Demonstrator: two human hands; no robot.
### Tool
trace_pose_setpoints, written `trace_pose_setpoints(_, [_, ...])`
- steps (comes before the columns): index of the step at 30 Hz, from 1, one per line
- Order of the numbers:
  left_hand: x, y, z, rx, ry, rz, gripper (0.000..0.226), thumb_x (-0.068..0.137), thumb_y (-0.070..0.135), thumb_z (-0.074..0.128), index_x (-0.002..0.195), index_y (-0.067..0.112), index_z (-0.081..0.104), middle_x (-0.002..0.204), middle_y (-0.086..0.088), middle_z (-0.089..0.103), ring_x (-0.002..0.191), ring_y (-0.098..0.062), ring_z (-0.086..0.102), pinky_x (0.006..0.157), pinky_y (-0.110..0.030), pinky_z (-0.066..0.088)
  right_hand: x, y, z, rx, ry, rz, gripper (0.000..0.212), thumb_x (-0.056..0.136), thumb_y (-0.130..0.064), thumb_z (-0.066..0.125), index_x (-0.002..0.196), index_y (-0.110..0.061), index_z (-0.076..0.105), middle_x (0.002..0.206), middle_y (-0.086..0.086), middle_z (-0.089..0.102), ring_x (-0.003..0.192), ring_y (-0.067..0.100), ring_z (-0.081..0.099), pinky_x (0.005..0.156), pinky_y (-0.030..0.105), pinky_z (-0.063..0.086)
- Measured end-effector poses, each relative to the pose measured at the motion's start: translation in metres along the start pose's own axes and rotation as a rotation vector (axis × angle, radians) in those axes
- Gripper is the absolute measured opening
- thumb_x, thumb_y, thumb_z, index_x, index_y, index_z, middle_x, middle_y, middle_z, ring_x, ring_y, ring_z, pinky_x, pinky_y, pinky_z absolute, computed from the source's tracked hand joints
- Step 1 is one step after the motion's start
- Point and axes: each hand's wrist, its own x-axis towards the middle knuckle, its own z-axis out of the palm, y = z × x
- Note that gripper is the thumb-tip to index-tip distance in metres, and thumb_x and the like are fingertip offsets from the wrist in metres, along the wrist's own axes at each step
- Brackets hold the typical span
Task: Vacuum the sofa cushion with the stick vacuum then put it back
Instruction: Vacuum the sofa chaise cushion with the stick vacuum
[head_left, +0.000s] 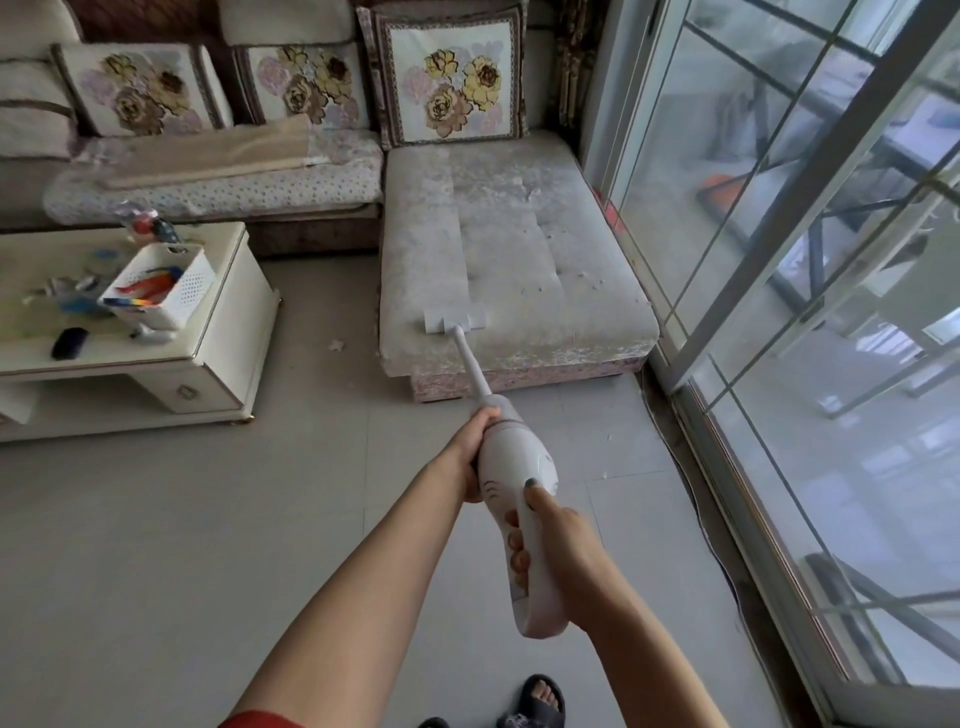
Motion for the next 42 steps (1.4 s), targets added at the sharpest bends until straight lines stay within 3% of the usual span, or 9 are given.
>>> trace_pose_setpoints(9, [-0.009,-0.01,0.001,0.053,-0.077,0.014,0.063,0.074,0.061,0.059,0.114,0.012,0.06,0.087,-0.013,0.067,0.08,-0.029,0.064,0.072,-0.033,0.05,-0.029,0.013,0.009,0.047,0.123,-0.084,0.042,0.096,-0.037,0.048,0.077,-0.002,0.061,0.053,0.004,0.047,0.039,0.014,0.042,0.041,0.019,0.033])
trace_pose_setpoints(15, [-0.018,-0.001,0.019,0.1,-0.196,0.023,0.052,0.085,0.058,0.051,0.102,0.009,0.06,0.08,-0.013,0.065,0.07,-0.028,0.063,0.061,-0.029,0.051,-0.035,0.013,0.012,0.06,0.192,-0.152,0.044,0.096,-0.038,0.047,0.075,-0.002,0.06,0.053,0.005,0.049,0.034,0.012,0.042,0.038,0.019,0.034])
trace_pose_setpoints(20, [-0.015,0.008,0.051,0.135,-0.238,-0.004,0.059,0.084,0.06,0.05,0.112,0.008,0.057,0.083,-0.015,0.065,0.073,-0.029,0.064,0.058,-0.029,0.053,-0.032,-0.005,-0.005,0.044,0.233,-0.158,0.044,0.096,-0.039,0.046,0.077,-0.002,0.061,0.058,0.007,0.05,0.037,0.014,0.044,0.041,0.021,0.036])
trace_pose_setpoints(25, [-0.001,0.015,0.085,0.141,-0.213,-0.016,0.05,0.081,0.053,0.054,0.104,0.009,0.058,0.091,-0.015,0.064,0.079,-0.03,0.062,0.068,-0.032,0.05,-0.014,-0.029,-0.036,0.049,0.257,-0.142,0.04,0.095,-0.036,0.046,0.088,0.0,0.061,0.059,0.008,0.052,0.041,0.016,0.047,0.045,0.023,0.038])
trace_pose_setpoints(30, [0.022,0.015,0.118,0.136,-0.164,-0.025,0.062,0.075,0.057,0.057,0.117,0.011,0.059,0.108,-0.017,0.064,0.096,-0.032,0.062,0.073,-0.035,0.052,0.006,-0.041,-0.077,0.057,0.212,-0.121,0.046,0.096,-0.038,0.046,0.099,0.005,0.063,0.055,0.008,0.051,0.034,0.014,0.046,0.045,0.026,0.037])
trace_pose_setpoints(36, [0.05,0.023,0.146,0.14,-0.129,-0.026,0.072,0.069,0.06,0.062,0.122,0.011,0.059,0.1,-0.015,0.066,0.085,-0.03,0.064,0.06,-0.031,0.053,0.019,-0.065,-0.109,0.154,0.124,-0.044,0.042,0.098,-0.039,0.044,0.099,0.001,0.057,0.056,0.007,0.044,0.03,0.012,0.039,0.033,0.015,0.033])
trace_pose_setpoints(39, [0.058,0.033,0.158,0.116,-0.108,-0.006,0.062,0.072,0.059,0.061,0.112,0.012,0.059,0.089,-0.013,0.065,0.077,-0.028,0.063,0.059,-0.029,0.051,0.031,-0.079,-0.119,0.109,0.127,-0.066,0.044,0.099,-0.038,0.044,0.104,0.003,0.059,0.056,0.009,0.045,0.027,0.011,0.04,0.032,0.012,0.033])
trace_pose_setpoints(42, [0.068,0.045,0.166,0.106,-0.089,0.012,0.06,0.074,0.059,0.059,0.111,0.013,0.059,0.086,-0.013,0.064,0.074,-0.028,0.063,0.059,-0.028,0.05,0.044,-0.094,-0.127,0.056,0.124,-0.074,0.051,0.099,-0.037,0.043,0.115,0.009,0.06,0.066,0.013,0.05,0.04,0.015,0.046,0.036,0.013,0.036])
